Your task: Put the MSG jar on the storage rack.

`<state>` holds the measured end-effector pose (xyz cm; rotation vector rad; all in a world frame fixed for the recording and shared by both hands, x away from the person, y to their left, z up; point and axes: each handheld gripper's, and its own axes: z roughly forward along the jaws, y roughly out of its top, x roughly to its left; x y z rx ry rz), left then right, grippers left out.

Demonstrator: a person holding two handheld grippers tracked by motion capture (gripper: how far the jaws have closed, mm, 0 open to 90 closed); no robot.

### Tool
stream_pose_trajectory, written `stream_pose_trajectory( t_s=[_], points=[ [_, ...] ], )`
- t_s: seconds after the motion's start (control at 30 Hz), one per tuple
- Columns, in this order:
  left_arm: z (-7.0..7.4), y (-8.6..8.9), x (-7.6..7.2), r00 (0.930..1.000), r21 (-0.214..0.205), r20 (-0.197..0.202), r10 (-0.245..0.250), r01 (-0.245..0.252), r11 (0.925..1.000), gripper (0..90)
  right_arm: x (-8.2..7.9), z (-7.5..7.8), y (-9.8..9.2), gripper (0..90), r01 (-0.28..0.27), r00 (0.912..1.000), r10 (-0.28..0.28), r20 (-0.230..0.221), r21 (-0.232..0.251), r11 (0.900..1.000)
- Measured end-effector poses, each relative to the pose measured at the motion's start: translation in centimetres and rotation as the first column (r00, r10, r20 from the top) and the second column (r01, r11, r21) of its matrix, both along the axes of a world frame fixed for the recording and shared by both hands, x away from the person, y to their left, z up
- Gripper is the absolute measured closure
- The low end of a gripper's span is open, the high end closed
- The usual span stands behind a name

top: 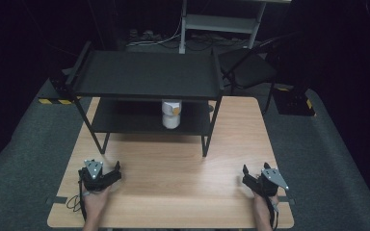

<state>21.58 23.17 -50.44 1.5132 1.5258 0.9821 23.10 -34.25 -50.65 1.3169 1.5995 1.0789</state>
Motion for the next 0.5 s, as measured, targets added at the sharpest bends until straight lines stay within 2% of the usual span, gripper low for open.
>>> stream_pose_trajectory(
  t_s=[0.17,0.5],
  points=[
    [-0.07,0.09,-0.05,1.0,-0.001,0.006,-0.005,0.005,1.0,6.8,0.03,0.02,0.05,14.6,0.003,1.0,-0.003,-0.004,0.001,1.0],
    [-0.11,0.13,-0.08,0.9999,0.0,0.009,-0.009,0.009,1.0,6.8,0.36,0.21,-0.13,13.4,-0.029,0.9993,0.029,-0.022,-0.016,0.9994]
  ],
)
